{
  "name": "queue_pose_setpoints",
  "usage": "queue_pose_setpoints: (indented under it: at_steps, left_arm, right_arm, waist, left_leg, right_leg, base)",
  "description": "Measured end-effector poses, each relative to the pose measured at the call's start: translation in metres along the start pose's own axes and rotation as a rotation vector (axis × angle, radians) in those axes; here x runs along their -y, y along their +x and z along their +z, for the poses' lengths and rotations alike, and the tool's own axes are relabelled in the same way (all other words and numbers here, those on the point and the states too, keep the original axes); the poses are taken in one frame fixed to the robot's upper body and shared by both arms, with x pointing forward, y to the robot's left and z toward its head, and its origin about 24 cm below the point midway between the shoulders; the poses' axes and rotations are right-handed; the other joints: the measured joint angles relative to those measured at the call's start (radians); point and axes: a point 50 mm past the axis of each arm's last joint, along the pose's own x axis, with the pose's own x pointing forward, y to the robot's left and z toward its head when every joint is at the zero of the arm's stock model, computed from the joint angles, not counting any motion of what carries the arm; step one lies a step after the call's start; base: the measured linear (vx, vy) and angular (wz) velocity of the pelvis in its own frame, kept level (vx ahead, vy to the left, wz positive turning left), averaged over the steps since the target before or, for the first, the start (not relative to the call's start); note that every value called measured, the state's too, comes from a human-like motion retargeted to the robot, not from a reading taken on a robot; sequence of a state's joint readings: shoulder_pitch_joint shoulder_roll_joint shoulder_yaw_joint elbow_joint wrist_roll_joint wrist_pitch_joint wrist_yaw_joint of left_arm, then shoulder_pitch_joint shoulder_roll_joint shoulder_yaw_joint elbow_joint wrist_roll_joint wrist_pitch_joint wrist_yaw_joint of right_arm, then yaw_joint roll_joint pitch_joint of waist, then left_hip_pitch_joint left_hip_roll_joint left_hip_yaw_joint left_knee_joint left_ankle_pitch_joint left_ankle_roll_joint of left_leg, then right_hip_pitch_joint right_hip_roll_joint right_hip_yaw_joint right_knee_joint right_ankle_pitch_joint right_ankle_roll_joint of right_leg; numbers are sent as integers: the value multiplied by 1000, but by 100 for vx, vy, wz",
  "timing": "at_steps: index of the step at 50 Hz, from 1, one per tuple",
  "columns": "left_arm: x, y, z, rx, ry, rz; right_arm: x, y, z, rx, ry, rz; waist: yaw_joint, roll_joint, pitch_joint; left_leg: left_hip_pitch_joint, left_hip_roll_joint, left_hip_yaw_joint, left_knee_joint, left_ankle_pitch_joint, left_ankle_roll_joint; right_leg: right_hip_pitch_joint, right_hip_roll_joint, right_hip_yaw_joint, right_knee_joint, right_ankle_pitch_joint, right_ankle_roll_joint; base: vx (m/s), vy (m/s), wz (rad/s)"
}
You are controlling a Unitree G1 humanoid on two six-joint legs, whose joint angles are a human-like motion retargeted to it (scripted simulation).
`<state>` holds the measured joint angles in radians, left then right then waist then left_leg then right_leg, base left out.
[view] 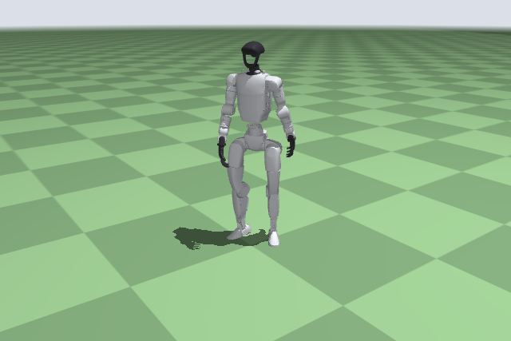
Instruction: In place motions
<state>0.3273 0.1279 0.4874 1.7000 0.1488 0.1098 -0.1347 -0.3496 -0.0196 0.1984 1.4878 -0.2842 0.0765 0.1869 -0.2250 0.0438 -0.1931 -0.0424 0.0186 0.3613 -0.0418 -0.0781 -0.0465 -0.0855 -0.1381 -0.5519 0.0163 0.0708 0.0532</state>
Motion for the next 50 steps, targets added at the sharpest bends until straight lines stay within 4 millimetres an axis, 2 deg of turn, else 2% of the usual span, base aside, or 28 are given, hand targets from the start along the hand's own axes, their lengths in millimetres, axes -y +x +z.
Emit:
queue_pose_setpoints:
  at_steps: [2,5,8,10,12,14,16,18,20,24,26,28,30,33,35,38,40,43,45,47,50]
  left_arm:
    - [-19,0,-38,-107,-86,22]
    - [-41,-4,-75,-198,-158,61]
    - [-52,-7,-87,-215,-174,94]
    - [-51,-7,-84,-208,-178,100]
    - [-42,-4,-71,-186,-195,78]
    - [-27,-1,-46,-137,-208,35]
    - [-9,-1,-11,-58,-198,-8]
    - [11,-6,31,39,-148,-43]
    - [34,-17,75,137,-60,-73]
    - [86,-61,166,374,156,-185]
    - [120,-95,208,529,256,-273]
    - [155,-133,241,700,332,-366]
    - [184,-175,266,875,388,-447]
    - [209,-231,290,1110,455,-497]
    - [214,-261,301,1237,490,-491]
    - [212,-286,310,1354,527,-443]
    - [207,-290,313,1384,554,-390]
    - [193,-275,313,1348,604,-280]
    - [182,-251,309,1276,633,-207]
    - [168,-218,298,1156,651,-142]
    - [139,-157,267,900,650,-63]
  right_arm:
    - [8,-5,43,164,-34,-27]
    - [14,-17,90,357,-35,-28]
    - [17,-26,114,463,-13,-3]
    - [19,-28,118,486,1,5]
    - [19,-26,112,472,6,-1]
    - [18,-21,98,428,10,-10]
    - [14,-13,74,353,21,-11]
    - [9,-6,41,248,44,2]
    - [1,-1,-1,107,81,29]
    - [-22,-8,-99,-237,209,90]
    - [-39,-20,-143,-394,288,114]
    - [-56,-34,-183,-521,364,126]
    - [-71,-51,-217,-623,430,126]
    - [-87,-75,-256,-743,504,104]
    - [-95,-91,-276,-817,545,79]
    - [-104,-109,-296,-909,620,39]
    - [-108,-115,-302,-953,679,17]
    - [-110,-113,-299,-959,755,0]
    - [-107,-105,-289,-920,771,-2]
    - [-99,-91,-275,-858,740,7]
    - [-80,-69,-245,-750,621,30]
  waist:
    - [3,0,7]
    - [5,-2,15]
    - [8,-7,17]
    - [7,-12,16]
    - [5,-18,15]
    - [2,-23,16]
    - [2,-29,16]
    - [6,-35,17]
    - [11,-39,18]
    - [18,-49,26]
    - [17,-54,28]
    - [13,-57,26]
    - [7,-56,20]
    - [-3,-47,13]
    - [-11,-40,11]
    - [-17,-32,13]
    - [-18,-26,16]
    - [-11,-19,20]
    - [-4,-17,20]
    - [3,-15,17]
    - [10,-13,11]
  left_leg:
    - [1,3,-4,1,1,-1]
    - [0,2,-19,4,4,-1]
    - [-6,1,-31,6,8,-1]
    - [-11,-1,-39,8,11,-1]
    - [-17,-3,-47,10,13,0]
    - [-21,-5,-53,12,14,1]
    - [-25,-7,-57,13,16,3]
    - [-28,-8,-58,14,17,5]
    - [-30,-7,-60,15,19,7]
    - [-34,-4,-68,18,23,11]
    - [-39,-2,-68,19,25,13]
    - [-45,-1,-63,20,25,14]
    - [-51,1,-52,20,25,14]
    - [-56,7,-29,19,21,13]
    - [-54,11,-15,19,17,12]
    - [-51,15,0,19,13,12]
    - [-48,15,5,20,11,12]
    - [-45,13,5,20,9,13]
    - [-46,9,-1,21,9,15]
    - [-49,4,-14,22,9,16]
    - [-53,-4,-37,20,11,18]
  right_leg:
    - [4,-1,4,4,-3,4]
    - [12,0,0,3,-6,5]
    - [15,-2,-5,3,-8,7]
    - [16,-3,-8,3,-9,7]
    - [17,-5,-15,2,-10,7]
    - [19,-7,-23,0,-9,7]
    - [22,-8,-34,-2,-8,7]
    - [25,-7,-44,-6,-6,6]
    - [29,-6,-52,-8,-5,7]
    - [38,-4,-68,-10,-3,11]
    - [37,-3,-69,-12,-1,12]
    - [30,-3,-64,-12,1,12]
    - [17,-4,-53,-10,3,13]
    - [-1,-1,-30,-8,8,11]
    - [-8,0,-17,-6,11,10]
    - [-15,2,-2,-4,13,8]
    - [-16,2,3,-2,13,9]
    - [-13,-1,4,1,11,10]
    - [-9,-4,-2,1,10,12]
    - [-4,-8,-15,0,7,14]
    - [2,-13,-38,-1,2,17]
  base:
    - [0,-1,9]
    - [-1,-4,24]
    - [-1,-5,21]
    - [0,-5,20]
    - [0,-6,21]
    - [0,-7,17]
    - [1,-7,9]
    - [2,-7,3]
    - [3,-7,7]
    - [0,-9,8]
    - [-3,-10,-1]
    - [-4,-9,-16]
    - [-5,-5,-29]
    - [-5,-1,-40]
    - [-5,1,-38]
    - [-3,4,-27]
    - [-3,6,-14]
    - [-1,6,1]
    - [1,5,18]
    - [3,4,33]
    - [4,3,40]
